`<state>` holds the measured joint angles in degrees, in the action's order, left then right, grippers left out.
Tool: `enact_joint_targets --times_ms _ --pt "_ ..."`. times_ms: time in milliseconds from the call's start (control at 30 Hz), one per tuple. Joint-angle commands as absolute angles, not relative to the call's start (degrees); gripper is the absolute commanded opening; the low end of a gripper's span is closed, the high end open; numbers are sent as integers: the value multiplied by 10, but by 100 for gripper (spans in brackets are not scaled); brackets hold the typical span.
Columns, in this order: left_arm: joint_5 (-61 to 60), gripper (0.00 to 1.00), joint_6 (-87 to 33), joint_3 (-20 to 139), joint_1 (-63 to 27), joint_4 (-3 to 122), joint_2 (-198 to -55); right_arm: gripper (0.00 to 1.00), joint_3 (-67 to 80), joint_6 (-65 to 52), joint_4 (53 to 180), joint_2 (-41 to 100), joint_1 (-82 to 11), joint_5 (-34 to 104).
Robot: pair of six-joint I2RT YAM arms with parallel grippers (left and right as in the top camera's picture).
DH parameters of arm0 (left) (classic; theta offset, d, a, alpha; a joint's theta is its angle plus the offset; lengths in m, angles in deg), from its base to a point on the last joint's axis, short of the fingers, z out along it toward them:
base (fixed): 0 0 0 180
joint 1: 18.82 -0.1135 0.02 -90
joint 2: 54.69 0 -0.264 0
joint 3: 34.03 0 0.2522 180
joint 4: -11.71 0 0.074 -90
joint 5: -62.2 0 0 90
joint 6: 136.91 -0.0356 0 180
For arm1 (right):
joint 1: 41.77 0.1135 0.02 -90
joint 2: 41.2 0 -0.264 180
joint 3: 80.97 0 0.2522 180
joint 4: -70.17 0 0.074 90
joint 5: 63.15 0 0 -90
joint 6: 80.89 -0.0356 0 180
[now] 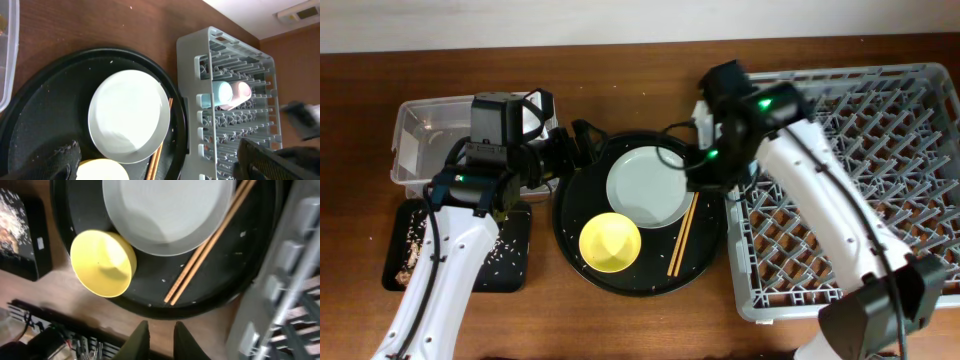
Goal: Sort waste into correct bins and load items into the dishwasher rack
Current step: 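Reach the right gripper to the round tray and grasp a chopstick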
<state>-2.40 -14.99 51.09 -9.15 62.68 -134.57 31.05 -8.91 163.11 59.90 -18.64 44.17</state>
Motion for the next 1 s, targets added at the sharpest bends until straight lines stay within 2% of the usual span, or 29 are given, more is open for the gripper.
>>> enact_joint_targets --times_ms 0,100,333,567,667,767,967 --pt "-28 99 -158 511 -93 627 -1344 16 248 -151 1581 596 -154 432" --pt "-28 99 -158 511 -93 627 -1344 18 153 -226 1493 596 -139 389" --pt "-28 99 -158 511 -93 627 -1344 20 6 -284 1347 596 -133 355" --pt "-28 99 -158 511 -93 627 -1344 21 -1 -386 1340 596 -64 211" --pt "-28 99 -158 511 -92 627 -1344 23 -6 -438 1340 597 -60 210" --pt "-28 99 -158 511 -93 627 -1344 15 -14 -439 1340 597 -62 212" --pt "-28 99 -158 511 -93 627 -1344 14 -50 -458 1299 597 -62 218"
